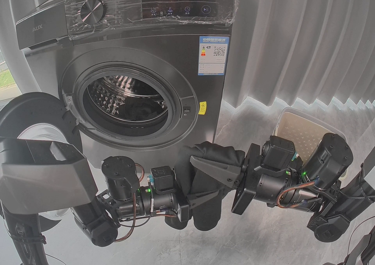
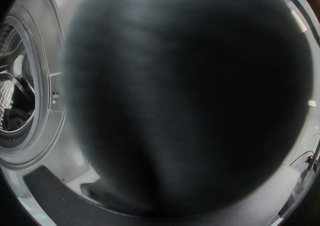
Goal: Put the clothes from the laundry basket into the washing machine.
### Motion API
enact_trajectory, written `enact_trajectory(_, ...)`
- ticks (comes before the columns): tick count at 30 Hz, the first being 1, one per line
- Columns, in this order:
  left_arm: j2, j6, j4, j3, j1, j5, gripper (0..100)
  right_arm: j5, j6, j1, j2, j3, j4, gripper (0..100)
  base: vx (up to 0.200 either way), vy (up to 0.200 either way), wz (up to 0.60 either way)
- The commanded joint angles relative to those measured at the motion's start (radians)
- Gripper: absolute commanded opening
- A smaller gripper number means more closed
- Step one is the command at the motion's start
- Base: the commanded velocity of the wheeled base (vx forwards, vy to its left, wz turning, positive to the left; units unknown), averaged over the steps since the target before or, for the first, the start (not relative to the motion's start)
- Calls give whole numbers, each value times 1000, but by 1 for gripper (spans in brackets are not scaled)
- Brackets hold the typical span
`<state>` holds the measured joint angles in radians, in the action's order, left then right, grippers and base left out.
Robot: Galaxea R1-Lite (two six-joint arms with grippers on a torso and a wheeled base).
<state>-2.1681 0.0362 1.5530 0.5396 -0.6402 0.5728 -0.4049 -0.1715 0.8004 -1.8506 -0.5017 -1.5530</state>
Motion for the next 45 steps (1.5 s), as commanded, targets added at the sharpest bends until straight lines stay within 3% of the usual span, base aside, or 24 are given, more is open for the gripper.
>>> enact_trajectory(1, 4, 1, 1, -13, 5, 1, 0, 0, 0, -10, 2, -1, -1, 0, 0, 0, 0)
enact_trajectory(7, 77, -1, 1, -110, 2, 10, 0, 5, -3, -55, 2, -34, -1, 0, 0, 0, 0)
enact_trajectory(11, 206, -2, -1, -240, -4, 42, 0, 90, -51, -70, -5, -78, 1, 0, 0, 0, 0)
enact_trajectory(17, 258, -15, -1, -257, 2, 52, 0, 101, -60, -79, -25, -86, 2, 0, 0, 0, 0)
enact_trajectory(22, 298, -12, -1, -259, 4, 53, 0, 138, -63, -79, -61, -81, 2, 0, 0, 0, 0)
enact_trajectory(43, 333, -5, -1, -237, 5, 50, 0, 136, -60, -61, -99, -37, 1, 0, 0, 0, 0)
enact_trajectory(44, 332, -5, -1, -234, 5, 50, 0, 136, -62, -60, -98, -34, 1, 100, 0, 0, 0)
enact_trajectory(45, 332, -5, -1, -231, 7, 50, 0, 140, -63, -58, -98, -40, -1, 100, 0, 0, 0)
